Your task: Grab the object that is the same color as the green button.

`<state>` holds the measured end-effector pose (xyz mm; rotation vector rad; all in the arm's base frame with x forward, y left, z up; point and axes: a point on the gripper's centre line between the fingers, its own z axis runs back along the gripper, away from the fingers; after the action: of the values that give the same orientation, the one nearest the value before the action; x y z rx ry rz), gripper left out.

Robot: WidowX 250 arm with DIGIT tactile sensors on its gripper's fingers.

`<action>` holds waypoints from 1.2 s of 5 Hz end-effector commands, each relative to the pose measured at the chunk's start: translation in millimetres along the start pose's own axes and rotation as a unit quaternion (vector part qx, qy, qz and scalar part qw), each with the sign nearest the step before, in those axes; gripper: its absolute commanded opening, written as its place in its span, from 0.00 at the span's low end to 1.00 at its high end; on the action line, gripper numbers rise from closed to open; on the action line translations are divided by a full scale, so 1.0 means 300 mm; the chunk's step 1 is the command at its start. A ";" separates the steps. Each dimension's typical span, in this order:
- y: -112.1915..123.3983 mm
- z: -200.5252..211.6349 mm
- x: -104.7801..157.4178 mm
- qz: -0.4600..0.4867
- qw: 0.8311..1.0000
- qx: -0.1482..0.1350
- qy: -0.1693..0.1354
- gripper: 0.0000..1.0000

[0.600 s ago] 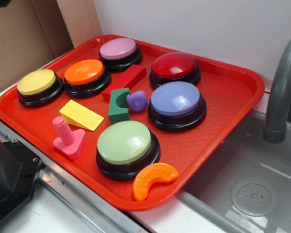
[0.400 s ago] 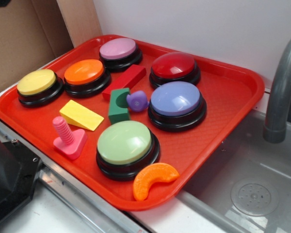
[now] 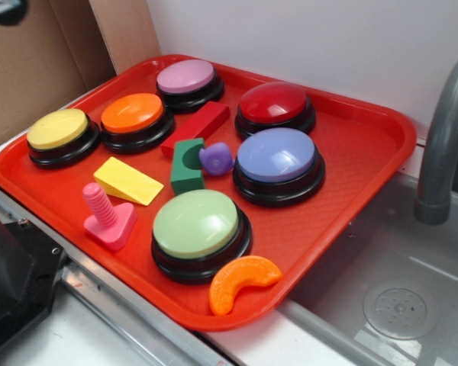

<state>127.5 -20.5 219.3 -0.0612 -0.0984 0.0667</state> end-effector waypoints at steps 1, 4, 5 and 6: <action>0.037 -0.156 0.108 0.118 0.993 -0.003 -0.003 1.00; 0.035 -0.405 0.195 0.219 0.975 0.003 -0.038 1.00; 0.043 -0.502 0.196 0.254 0.966 -0.008 -0.046 1.00; 0.038 -0.555 0.206 0.265 0.962 -0.006 -0.059 1.00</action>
<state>200.4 -16.7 53.9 -0.0856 -0.1773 0.6082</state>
